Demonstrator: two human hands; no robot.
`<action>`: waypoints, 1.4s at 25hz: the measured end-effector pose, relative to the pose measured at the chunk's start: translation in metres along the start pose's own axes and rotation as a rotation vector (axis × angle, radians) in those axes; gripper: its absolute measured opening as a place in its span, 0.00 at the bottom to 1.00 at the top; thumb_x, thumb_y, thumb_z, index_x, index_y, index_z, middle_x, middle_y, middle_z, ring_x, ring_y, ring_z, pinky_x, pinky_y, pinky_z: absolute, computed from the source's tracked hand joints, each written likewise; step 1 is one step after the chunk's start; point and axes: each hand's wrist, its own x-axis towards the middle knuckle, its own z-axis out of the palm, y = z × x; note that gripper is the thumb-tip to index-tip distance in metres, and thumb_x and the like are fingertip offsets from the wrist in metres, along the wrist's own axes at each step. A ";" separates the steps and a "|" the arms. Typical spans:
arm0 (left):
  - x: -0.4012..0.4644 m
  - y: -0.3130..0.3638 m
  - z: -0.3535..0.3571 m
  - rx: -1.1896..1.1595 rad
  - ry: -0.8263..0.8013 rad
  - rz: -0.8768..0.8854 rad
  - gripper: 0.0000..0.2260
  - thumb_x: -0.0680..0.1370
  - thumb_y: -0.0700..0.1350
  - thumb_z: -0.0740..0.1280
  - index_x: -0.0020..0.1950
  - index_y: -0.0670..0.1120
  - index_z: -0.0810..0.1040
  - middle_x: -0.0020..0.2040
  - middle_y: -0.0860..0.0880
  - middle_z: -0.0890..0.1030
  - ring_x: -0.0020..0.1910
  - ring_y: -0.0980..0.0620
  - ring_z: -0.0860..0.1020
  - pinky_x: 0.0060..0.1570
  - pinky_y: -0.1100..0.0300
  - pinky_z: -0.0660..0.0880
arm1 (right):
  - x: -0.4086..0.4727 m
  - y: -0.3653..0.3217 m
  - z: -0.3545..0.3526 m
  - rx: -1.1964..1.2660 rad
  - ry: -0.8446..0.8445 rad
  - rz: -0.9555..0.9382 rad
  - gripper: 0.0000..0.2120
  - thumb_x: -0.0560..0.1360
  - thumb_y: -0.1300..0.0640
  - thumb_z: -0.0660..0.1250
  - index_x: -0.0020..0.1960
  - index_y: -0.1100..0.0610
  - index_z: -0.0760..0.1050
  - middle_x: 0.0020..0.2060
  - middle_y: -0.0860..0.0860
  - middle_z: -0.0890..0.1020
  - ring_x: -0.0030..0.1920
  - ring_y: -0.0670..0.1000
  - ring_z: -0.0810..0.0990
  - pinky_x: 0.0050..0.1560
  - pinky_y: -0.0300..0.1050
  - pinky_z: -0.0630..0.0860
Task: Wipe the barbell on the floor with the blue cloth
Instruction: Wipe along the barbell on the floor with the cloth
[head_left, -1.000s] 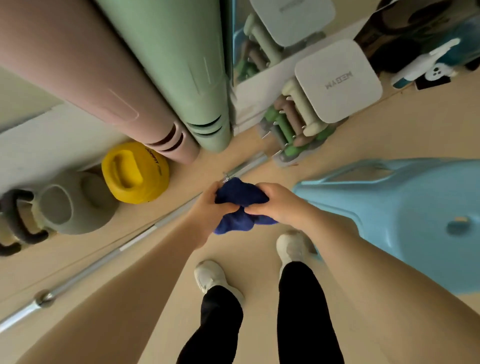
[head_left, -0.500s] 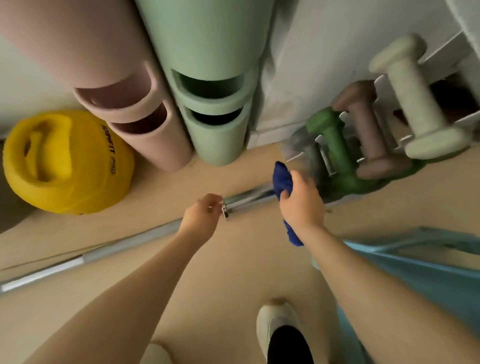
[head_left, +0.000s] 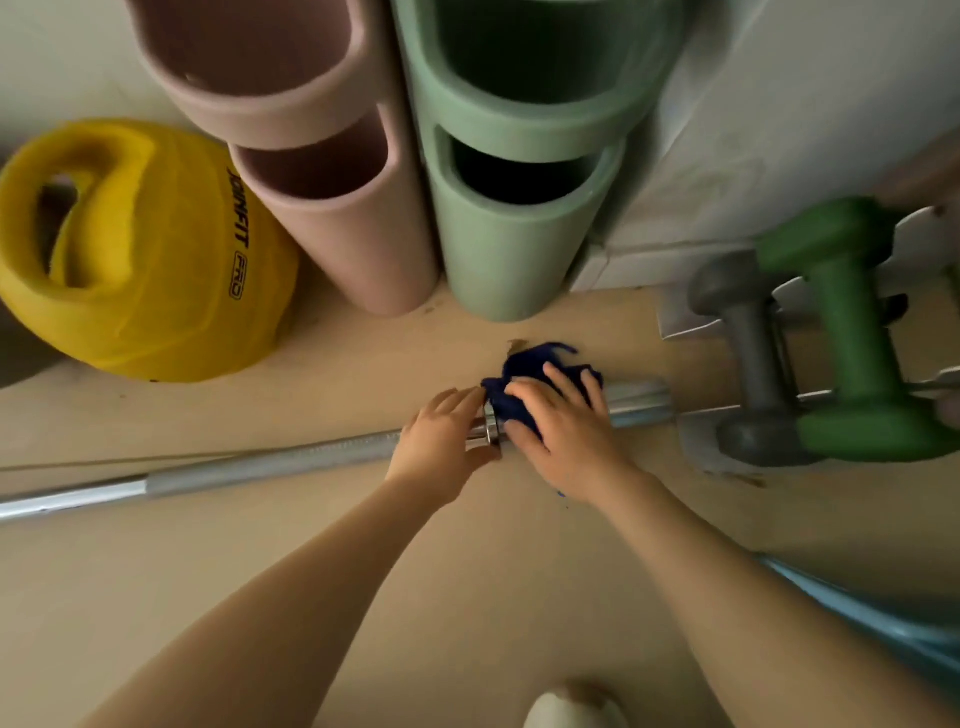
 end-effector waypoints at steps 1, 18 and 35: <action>0.003 -0.003 0.000 -0.005 -0.007 -0.001 0.32 0.73 0.53 0.69 0.73 0.48 0.61 0.72 0.49 0.67 0.73 0.47 0.60 0.70 0.51 0.61 | 0.006 0.013 -0.002 -0.028 0.063 0.077 0.19 0.78 0.45 0.54 0.64 0.53 0.68 0.67 0.50 0.72 0.72 0.53 0.61 0.73 0.57 0.44; -0.002 0.008 0.003 -0.065 -0.019 -0.086 0.26 0.75 0.49 0.67 0.71 0.49 0.63 0.68 0.47 0.72 0.72 0.43 0.60 0.68 0.47 0.63 | -0.005 -0.001 0.006 -0.056 0.132 -0.125 0.15 0.76 0.52 0.63 0.58 0.61 0.72 0.60 0.56 0.78 0.67 0.56 0.71 0.72 0.56 0.53; 0.022 0.005 -0.017 0.034 -0.133 -0.093 0.28 0.73 0.51 0.69 0.71 0.48 0.63 0.70 0.47 0.68 0.69 0.44 0.64 0.70 0.51 0.61 | -0.028 0.004 0.020 -0.071 0.324 -0.113 0.10 0.73 0.57 0.66 0.52 0.60 0.74 0.63 0.57 0.77 0.67 0.61 0.71 0.68 0.61 0.62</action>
